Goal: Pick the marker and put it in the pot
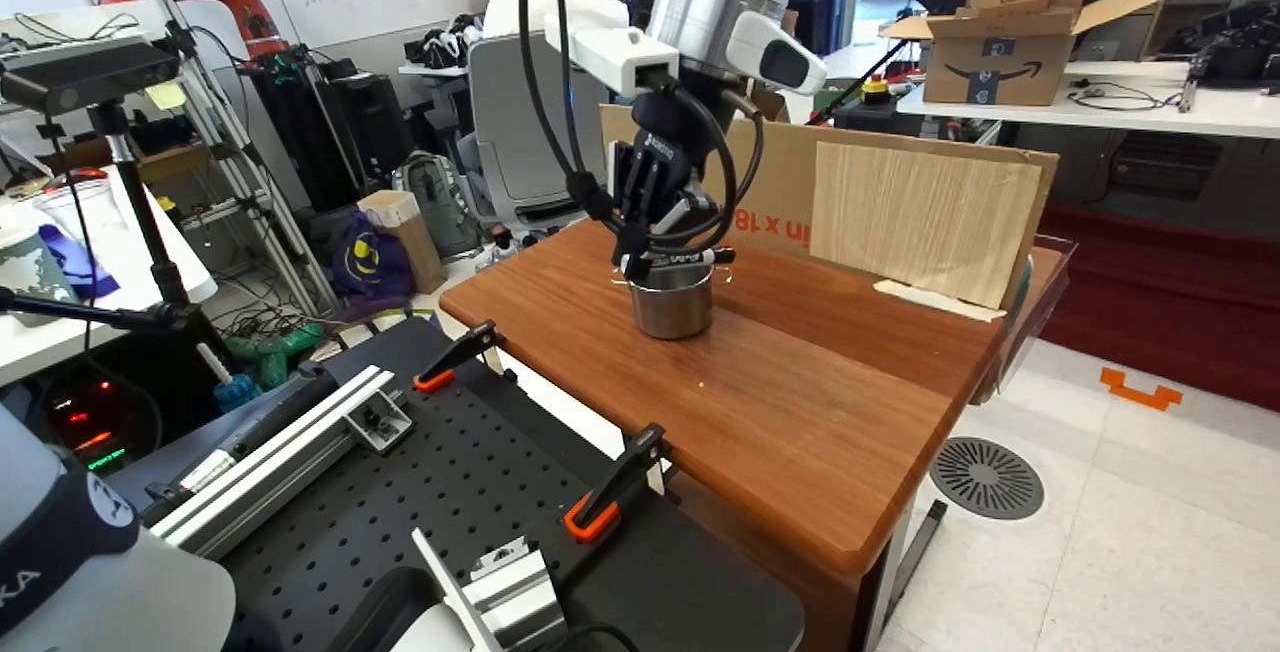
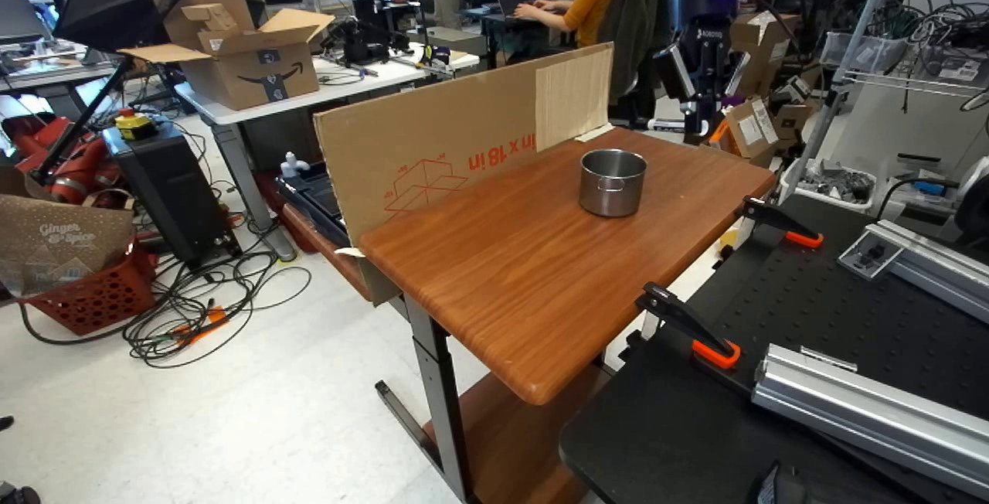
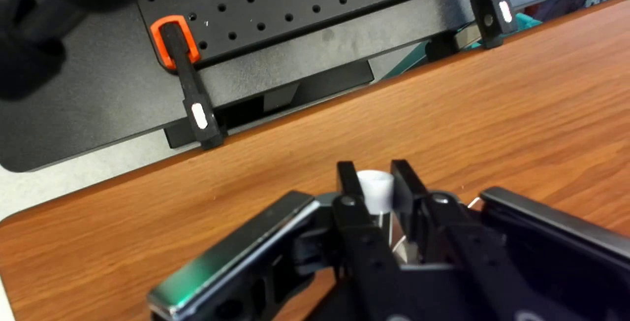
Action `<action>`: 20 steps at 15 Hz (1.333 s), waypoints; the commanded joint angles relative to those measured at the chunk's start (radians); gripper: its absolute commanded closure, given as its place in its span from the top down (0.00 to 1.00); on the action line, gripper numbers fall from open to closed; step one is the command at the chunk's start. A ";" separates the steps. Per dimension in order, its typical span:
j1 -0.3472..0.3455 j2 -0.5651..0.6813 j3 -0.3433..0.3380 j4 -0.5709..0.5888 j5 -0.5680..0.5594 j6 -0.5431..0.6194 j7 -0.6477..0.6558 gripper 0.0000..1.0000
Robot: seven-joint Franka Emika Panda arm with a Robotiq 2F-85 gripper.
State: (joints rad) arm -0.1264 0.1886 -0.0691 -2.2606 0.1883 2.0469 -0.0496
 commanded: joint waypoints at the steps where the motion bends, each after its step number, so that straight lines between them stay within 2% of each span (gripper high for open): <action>1: 0.015 -0.009 0.010 0.003 0.030 -0.069 0.000 0.05; 9: 0.046 0.021 0.037 0.035 0.060 -0.151 0.030 0.05; 20: 0.040 0.181 0.038 0.242 0.109 -0.311 0.085 0.05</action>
State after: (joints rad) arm -0.0812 0.3114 -0.0265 -2.0952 0.2673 1.8131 0.0108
